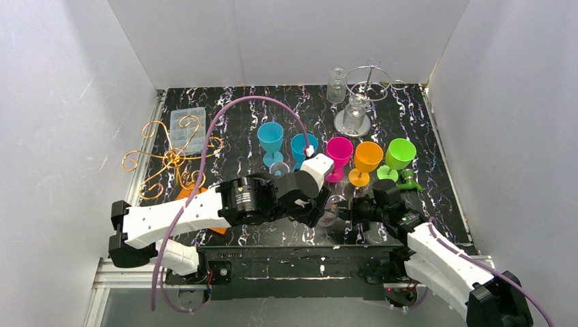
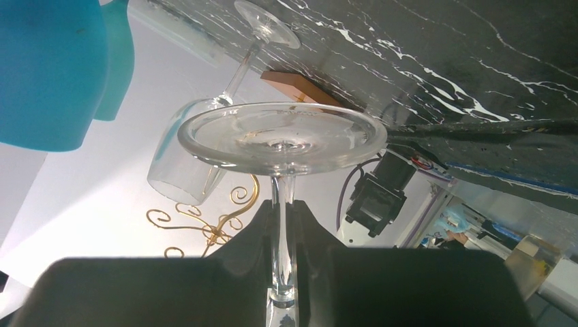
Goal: Take the wine glass off the wine glass rack
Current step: Place the wine glass at the center of the board.
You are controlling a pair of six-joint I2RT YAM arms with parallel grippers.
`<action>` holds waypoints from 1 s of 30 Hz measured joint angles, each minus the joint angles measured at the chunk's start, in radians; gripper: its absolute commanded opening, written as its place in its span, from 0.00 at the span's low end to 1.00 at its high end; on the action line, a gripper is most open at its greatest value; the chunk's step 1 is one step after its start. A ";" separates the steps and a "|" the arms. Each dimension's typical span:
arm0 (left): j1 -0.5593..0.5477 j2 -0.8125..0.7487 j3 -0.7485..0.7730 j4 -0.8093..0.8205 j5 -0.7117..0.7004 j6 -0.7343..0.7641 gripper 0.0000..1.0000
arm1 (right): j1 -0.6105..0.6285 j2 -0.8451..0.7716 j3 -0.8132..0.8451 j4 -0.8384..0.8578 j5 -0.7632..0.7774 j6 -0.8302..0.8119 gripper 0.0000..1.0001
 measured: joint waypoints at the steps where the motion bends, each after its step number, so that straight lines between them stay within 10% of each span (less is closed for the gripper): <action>1: 0.004 0.005 -0.001 0.000 0.003 -0.003 0.46 | 0.000 0.000 -0.003 0.007 0.000 0.003 0.01; 30: 0.067 0.112 0.006 -0.004 0.073 -0.072 0.17 | -0.001 0.009 -0.042 0.057 0.031 0.035 0.10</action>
